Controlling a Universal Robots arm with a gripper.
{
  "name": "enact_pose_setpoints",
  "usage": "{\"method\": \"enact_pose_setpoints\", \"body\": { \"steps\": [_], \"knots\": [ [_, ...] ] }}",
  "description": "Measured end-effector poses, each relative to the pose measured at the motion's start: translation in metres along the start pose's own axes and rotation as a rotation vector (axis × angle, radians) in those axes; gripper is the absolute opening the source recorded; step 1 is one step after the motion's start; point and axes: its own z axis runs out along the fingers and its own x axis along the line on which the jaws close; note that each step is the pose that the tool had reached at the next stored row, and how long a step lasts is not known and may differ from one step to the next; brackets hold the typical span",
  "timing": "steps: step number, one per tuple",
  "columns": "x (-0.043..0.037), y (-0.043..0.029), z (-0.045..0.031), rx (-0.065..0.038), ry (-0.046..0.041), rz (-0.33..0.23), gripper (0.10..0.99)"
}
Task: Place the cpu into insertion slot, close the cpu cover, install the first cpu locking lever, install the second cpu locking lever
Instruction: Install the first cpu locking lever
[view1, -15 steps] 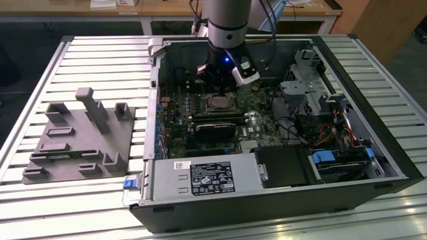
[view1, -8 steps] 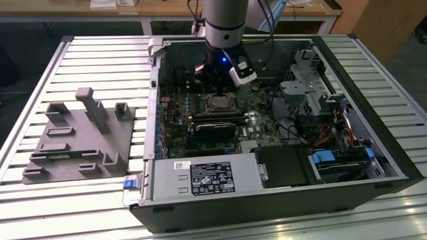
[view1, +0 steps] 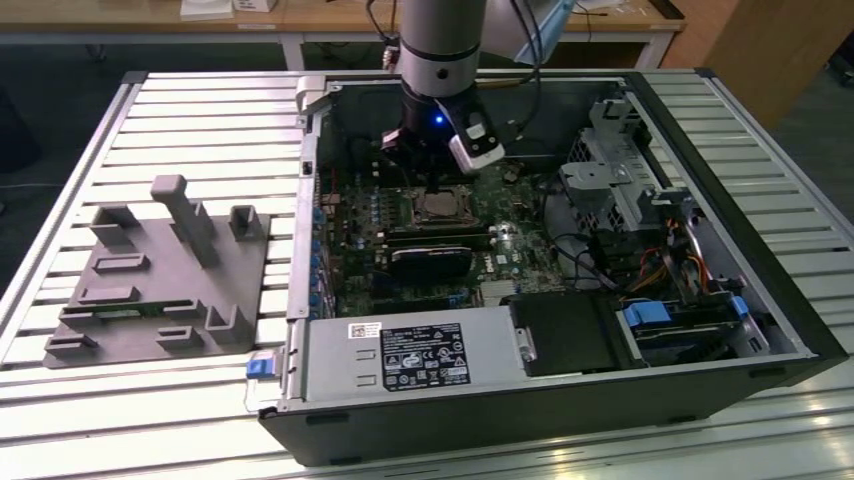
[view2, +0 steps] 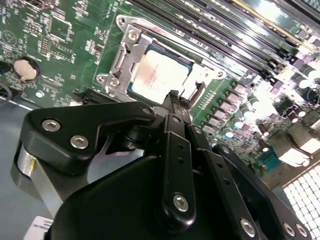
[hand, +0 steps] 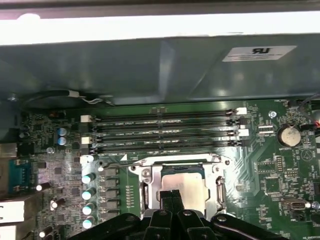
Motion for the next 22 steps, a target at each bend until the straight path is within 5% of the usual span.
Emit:
{"method": "enact_pose_setpoints", "body": {
  "steps": [22],
  "knots": [
    [0.0262,-0.0017,-0.0009,0.0,-0.0004,0.0,0.106]
  ]
}}
